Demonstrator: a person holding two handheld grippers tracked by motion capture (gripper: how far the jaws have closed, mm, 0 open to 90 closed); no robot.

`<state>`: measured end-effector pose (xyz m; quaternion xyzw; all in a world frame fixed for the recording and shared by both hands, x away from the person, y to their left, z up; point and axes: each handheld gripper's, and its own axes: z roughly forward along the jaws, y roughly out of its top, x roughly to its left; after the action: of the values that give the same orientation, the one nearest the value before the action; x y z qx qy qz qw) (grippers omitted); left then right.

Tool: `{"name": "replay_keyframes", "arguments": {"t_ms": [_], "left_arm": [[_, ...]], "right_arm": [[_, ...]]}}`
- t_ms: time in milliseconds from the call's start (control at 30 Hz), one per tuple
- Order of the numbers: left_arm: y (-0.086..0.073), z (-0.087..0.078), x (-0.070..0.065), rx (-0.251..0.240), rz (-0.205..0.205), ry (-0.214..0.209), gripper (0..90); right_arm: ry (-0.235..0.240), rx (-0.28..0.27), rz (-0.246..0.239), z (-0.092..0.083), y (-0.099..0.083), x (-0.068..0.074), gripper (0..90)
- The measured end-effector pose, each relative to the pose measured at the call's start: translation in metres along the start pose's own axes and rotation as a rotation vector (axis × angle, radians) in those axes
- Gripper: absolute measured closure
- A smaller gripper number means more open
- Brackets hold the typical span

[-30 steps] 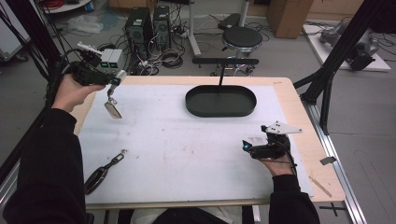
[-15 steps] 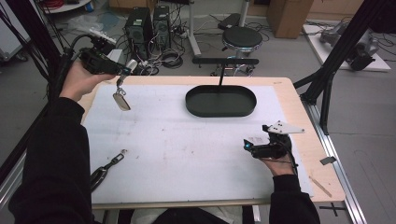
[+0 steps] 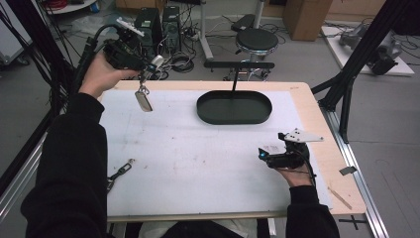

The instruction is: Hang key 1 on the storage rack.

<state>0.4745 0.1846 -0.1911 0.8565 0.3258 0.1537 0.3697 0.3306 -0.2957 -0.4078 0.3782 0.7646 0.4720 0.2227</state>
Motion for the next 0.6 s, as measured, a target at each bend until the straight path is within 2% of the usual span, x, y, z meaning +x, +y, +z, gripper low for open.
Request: {"name": "replay_keyframes", "arguments": {"t_ms": [233, 367, 600], "left_arm": [[0.021, 0.014, -0.014, 0.004, 0.041, -0.026, 74.6], [0.032, 0.022, -0.02, 0.003, 0.053, -0.048, 74.6], [0.048, 0.031, -0.029, 0.005, 0.075, -0.06, 74.6]], "right_arm": [[0.008, -0.001, 0.009, -0.001, 0.0, 0.0, 0.6], [0.008, -0.005, 0.008, -0.001, -0.001, 0.0, 0.6], [0.004, -0.01, 0.015, -0.003, -0.001, 0.0, 0.6]]}}
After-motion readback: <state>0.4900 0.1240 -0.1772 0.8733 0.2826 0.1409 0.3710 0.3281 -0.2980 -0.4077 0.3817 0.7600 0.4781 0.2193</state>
